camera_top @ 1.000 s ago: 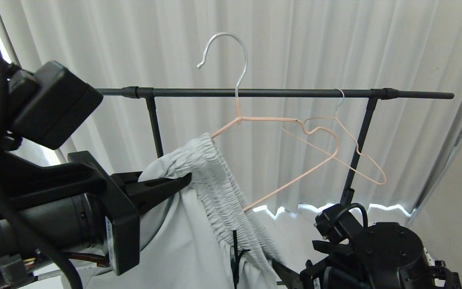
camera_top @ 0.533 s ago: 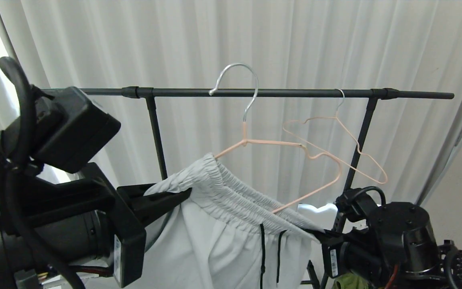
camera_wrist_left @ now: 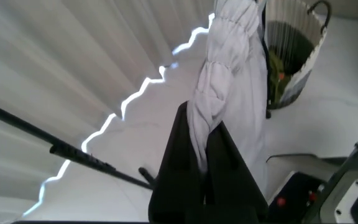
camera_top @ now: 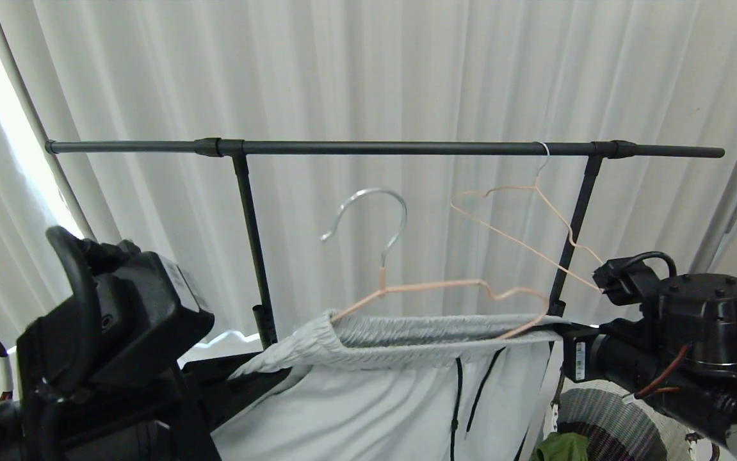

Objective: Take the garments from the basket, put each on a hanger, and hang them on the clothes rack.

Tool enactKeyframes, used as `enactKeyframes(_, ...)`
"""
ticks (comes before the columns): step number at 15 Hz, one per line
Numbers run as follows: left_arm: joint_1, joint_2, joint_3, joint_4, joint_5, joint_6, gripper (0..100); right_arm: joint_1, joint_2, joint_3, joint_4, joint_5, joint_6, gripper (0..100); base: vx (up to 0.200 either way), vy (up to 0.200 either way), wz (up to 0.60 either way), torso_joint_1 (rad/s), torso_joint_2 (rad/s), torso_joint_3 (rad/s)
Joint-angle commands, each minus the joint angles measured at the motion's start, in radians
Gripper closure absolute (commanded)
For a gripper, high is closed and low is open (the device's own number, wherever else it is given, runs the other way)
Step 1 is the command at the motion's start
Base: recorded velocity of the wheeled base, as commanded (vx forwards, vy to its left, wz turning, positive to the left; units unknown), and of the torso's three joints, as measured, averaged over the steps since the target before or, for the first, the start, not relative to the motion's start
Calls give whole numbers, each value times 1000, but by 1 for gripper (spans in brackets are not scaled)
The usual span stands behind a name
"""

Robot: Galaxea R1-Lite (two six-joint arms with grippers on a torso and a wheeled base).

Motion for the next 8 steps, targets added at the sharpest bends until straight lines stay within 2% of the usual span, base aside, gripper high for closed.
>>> enactKeyframes(1,0,-21,39,3,-9,15,100,-24,-31,1,-2,9,-11,100,0,0,0,0,0,0)
enactKeyframes(5,3,8,98,6,-7,90,100,-24,-105,8,1,86,-74,100,0,0,0,0,0,0)
enactKeyframes(8,28,94,93,6,59,121,100,-15,-206,51,44,178,-211,100,0,0,0,0,0,0)
